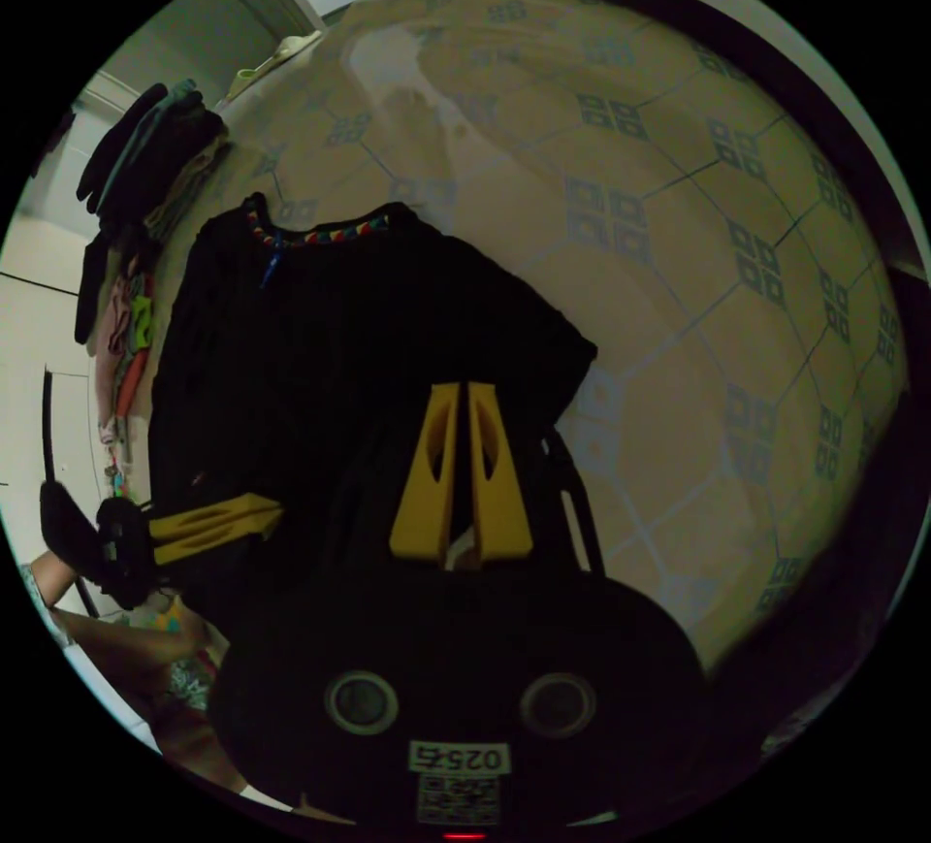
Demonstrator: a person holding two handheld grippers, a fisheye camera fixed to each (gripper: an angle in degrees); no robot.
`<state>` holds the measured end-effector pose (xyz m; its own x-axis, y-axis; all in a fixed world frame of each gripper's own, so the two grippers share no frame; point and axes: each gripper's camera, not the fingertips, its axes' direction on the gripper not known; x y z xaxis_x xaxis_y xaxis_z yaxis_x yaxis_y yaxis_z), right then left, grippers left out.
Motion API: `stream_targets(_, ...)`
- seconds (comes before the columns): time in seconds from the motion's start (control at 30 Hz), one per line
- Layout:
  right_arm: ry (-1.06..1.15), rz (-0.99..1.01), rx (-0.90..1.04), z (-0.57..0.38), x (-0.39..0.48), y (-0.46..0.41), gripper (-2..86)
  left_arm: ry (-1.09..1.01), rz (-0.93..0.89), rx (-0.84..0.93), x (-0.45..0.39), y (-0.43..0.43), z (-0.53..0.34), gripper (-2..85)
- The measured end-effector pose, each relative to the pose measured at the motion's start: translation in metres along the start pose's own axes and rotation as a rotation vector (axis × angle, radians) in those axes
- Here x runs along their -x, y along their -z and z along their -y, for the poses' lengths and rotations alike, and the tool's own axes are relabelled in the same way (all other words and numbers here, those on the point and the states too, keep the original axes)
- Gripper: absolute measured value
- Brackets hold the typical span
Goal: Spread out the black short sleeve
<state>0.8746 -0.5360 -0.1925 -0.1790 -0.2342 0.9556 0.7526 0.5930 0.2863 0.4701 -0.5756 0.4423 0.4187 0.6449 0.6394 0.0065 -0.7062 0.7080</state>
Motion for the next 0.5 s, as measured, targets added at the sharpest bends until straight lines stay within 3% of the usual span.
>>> stream_targets(0.2,-0.007,0.029,-0.001,-0.03,0.001,0.008,-0.8,-0.018,0.083,-0.021,-0.003,0.018,-0.03,-1.6)
stream_targets(0.33,0.035,-0.014,-0.078,-0.067,0.01,0.037,-0.8,0.031,0.139,-0.218,0.016,0.068,-0.022,-1.6)
stream_targets(0.43,0.029,0.033,-0.104,-0.101,0.015,0.056,-0.9,-0.062,-0.156,-0.256,0.025,0.076,0.006,-1.6)
stream_targets(0.5,0.017,0.098,-0.151,-0.129,0.018,0.064,-0.9,-0.113,-0.194,-0.18,0.021,0.063,0.026,-1.3)
